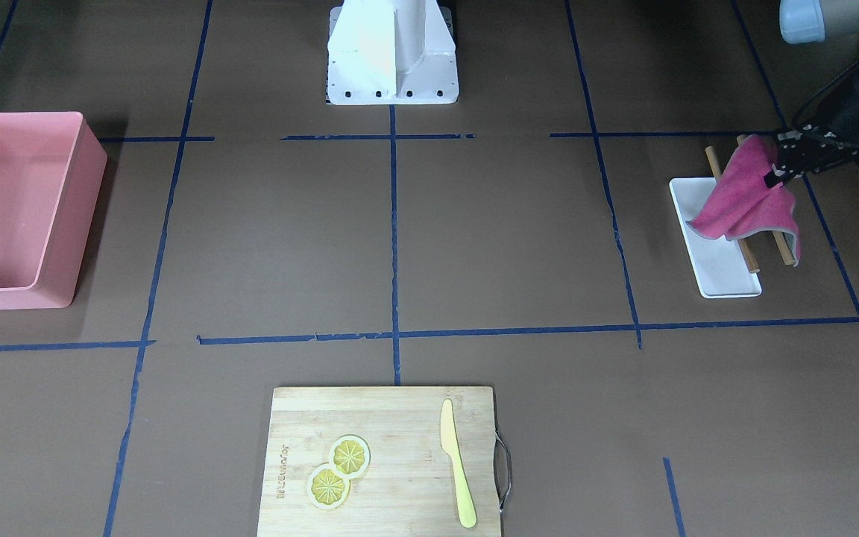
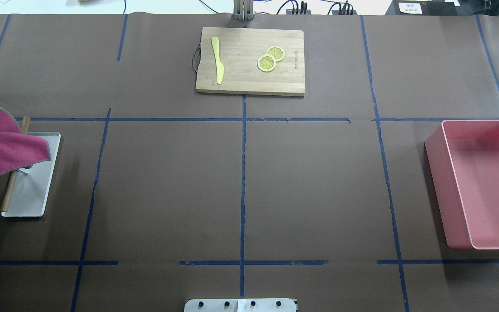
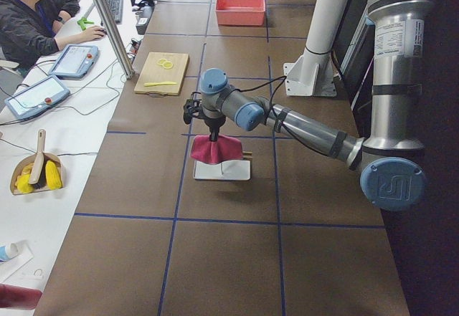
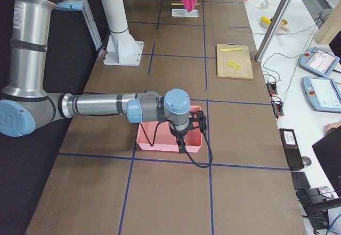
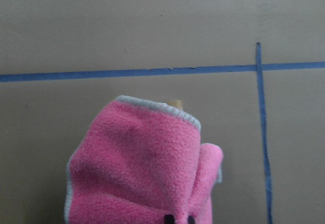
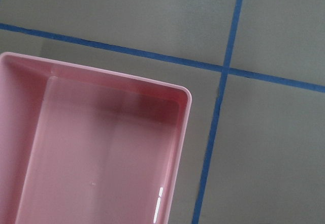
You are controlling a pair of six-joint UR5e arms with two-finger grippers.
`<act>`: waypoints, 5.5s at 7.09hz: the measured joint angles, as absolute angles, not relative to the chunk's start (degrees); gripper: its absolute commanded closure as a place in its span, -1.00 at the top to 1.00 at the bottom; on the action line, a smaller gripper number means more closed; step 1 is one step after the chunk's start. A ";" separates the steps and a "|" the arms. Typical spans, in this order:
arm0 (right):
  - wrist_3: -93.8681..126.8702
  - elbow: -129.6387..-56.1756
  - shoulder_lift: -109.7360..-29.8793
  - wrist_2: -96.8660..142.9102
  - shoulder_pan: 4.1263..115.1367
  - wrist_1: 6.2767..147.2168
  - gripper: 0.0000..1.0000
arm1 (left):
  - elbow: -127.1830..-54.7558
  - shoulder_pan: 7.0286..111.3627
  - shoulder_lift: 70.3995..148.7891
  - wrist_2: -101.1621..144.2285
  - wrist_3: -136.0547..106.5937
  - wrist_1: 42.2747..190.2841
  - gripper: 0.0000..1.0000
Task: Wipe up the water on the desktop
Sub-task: 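Grasp the pink cloth on the white tray with the left gripper, then lift the pink cloth with the left gripper while the right arm reaches in, then grasp the hanging pink cloth with the right gripper beside the left gripper, then open the left gripper and withdraw it while the right gripper holds the cloth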
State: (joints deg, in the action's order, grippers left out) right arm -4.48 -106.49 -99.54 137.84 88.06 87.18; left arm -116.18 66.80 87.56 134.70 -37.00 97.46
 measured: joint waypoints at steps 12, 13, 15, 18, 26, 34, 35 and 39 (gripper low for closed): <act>13.77 -112.29 -67.63 130.31 55.30 70.09 0.99 | -117.75 52.97 119.04 134.63 -119.83 99.22 -0.93; 14.80 -113.14 -65.73 128.74 52.78 69.84 0.99 | -117.66 51.94 120.13 134.59 -122.73 99.69 -0.93; 19.54 -115.06 -63.06 118.00 43.73 67.84 0.99 | -117.61 50.49 121.83 134.57 -127.10 99.93 -0.93; 21.53 -115.72 -61.56 108.66 35.43 62.97 0.98 | -116.71 49.48 123.20 134.46 -133.57 102.91 -0.93; 22.69 -117.12 -57.67 102.77 29.59 62.49 0.92 | -114.01 46.19 124.09 132.44 -139.39 108.82 -0.93; 22.80 -116.92 -57.56 102.39 29.43 62.49 -0.50 | -114.08 45.09 125.44 131.75 -140.57 109.15 -0.89; 22.85 -116.90 -57.59 102.44 29.36 62.49 -0.72 | -114.08 45.09 125.45 131.75 -140.53 109.24 -0.83; 26.28 -117.53 -58.39 102.62 29.49 62.61 -1.00 | -114.08 45.09 125.28 131.75 -138.90 109.97 1.00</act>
State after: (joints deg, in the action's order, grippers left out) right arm 26.28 -117.53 -58.39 102.62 29.49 62.61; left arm -114.08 45.09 125.28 131.75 -138.90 109.97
